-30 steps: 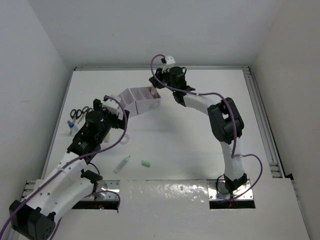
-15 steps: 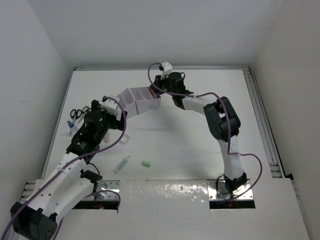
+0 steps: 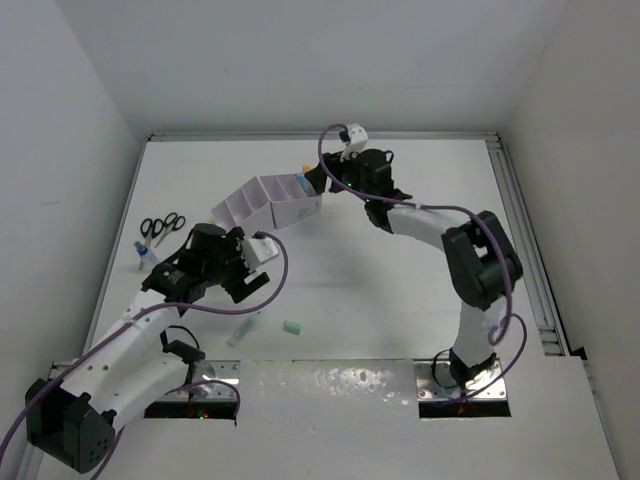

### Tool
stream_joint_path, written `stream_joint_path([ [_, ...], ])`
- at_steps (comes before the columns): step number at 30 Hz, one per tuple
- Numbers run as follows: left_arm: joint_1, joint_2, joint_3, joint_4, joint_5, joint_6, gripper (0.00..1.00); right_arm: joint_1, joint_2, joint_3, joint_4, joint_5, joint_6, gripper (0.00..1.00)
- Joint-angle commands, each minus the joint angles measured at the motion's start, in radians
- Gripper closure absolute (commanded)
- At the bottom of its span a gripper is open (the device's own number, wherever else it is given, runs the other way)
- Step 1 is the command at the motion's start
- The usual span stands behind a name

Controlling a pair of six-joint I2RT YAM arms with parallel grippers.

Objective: Sort the stationery into containers
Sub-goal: Pick up the pen from the center of the board.

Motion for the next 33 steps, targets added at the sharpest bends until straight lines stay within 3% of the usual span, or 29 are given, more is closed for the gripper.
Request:
stream_joint_path([
  [1, -0.023, 0.033, 0.074, -0.214, 0.14, 0.183, 0.18, 0.015, -0.191, -0.121, 0.094, 0.014, 0.041, 0.31],
  [5, -0.098, 0.085, 0.072, -0.314, 0.144, 0.278, 0.18, 0.119, -0.444, -0.337, 0.03, 0.095, -0.044, 0.3],
  [8, -0.181, 0.152, 0.053, -0.363, 0.074, 0.306, 0.17, 0.202, -0.532, -0.483, -0.032, 0.223, -0.049, 0.3],
  [12, -0.278, 0.219, -0.008, -0.356, -0.026, 0.231, 0.15, 0.278, -0.653, -0.64, -0.087, 0.348, 0.031, 0.3],
  [15, -0.327, 0.231, -0.075, -0.258, -0.128, 0.124, 0.17, 0.331, -0.695, -0.704, -0.127, 0.431, 0.069, 0.3],
  [23, -0.344, 0.26, -0.126, -0.16, -0.179, 0.058, 0.23, 0.436, -0.819, -0.755, -0.274, 0.632, 0.103, 0.3],
  [31, -0.324, 0.344, -0.119, -0.133, -0.15, 0.049, 0.29, 0.507, -0.835, -0.735, -0.356, 0.669, 0.084, 0.3],
  [33, -0.313, 0.363, -0.108, -0.14, -0.147, 0.042, 0.36, 0.522, -0.841, -0.738, -0.383, 0.673, 0.103, 0.3],
])
